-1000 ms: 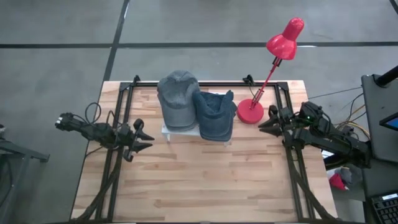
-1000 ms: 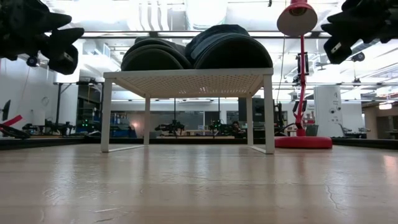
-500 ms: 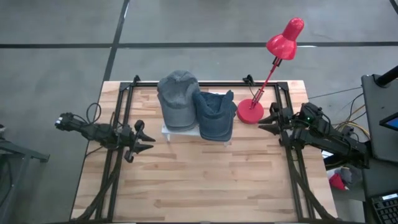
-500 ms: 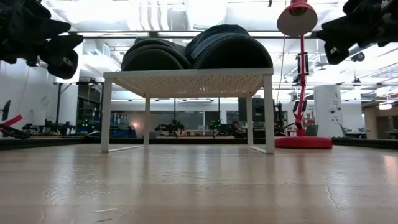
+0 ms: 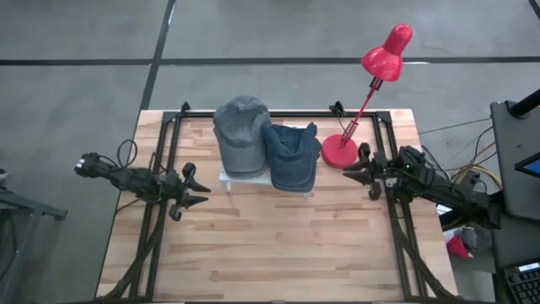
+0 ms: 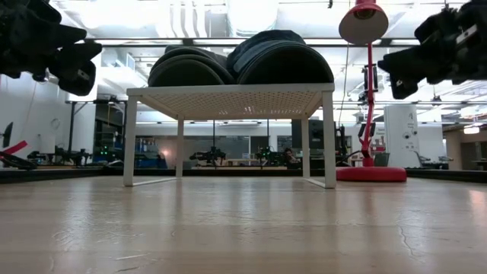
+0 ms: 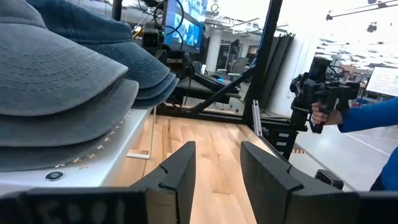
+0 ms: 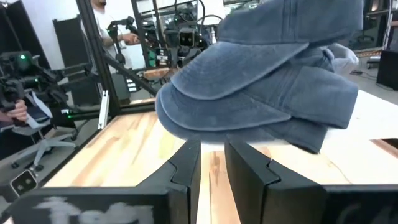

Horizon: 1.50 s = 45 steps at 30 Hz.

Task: Pick & Place hat
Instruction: Return to Home Position

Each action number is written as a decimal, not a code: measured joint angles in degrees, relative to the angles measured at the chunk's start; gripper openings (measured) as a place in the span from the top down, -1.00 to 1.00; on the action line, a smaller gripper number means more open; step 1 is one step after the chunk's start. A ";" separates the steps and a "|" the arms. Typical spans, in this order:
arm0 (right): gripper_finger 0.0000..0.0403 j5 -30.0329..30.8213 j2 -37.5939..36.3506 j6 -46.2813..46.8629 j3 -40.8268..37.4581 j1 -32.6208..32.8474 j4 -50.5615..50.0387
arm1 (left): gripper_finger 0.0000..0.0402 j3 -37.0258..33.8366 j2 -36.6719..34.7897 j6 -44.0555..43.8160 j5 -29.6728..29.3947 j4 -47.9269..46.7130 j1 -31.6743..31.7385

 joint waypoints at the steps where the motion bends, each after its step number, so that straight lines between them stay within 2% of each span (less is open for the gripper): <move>1: 0.66 0.02 0.02 0.21 -1.08 0.00 1.53 | 0.36 0.00 0.00 0.03 -0.01 0.00 0.00; 4: 0.63 0.00 -0.02 1.16 -3.78 0.00 6.20 | 0.36 0.00 0.00 0.03 0.00 -0.02 0.00; 9: 0.59 -0.22 0.00 1.32 -4.13 0.00 5.81 | 0.36 -0.02 0.00 -0.04 0.00 -0.04 0.00; 16: 0.55 -0.18 0.17 -4.66 -4.13 0.00 5.69 | 0.36 -0.04 0.00 -0.56 0.31 -0.07 0.00; 31: 0.66 -0.16 0.20 -4.55 -4.13 0.00 5.67 | 0.36 0.07 0.00 -0.71 0.20 -0.07 0.01; 45: 0.56 -0.11 0.22 -4.40 -4.13 0.00 5.67 | 0.36 0.15 0.00 -0.71 0.17 -0.07 0.00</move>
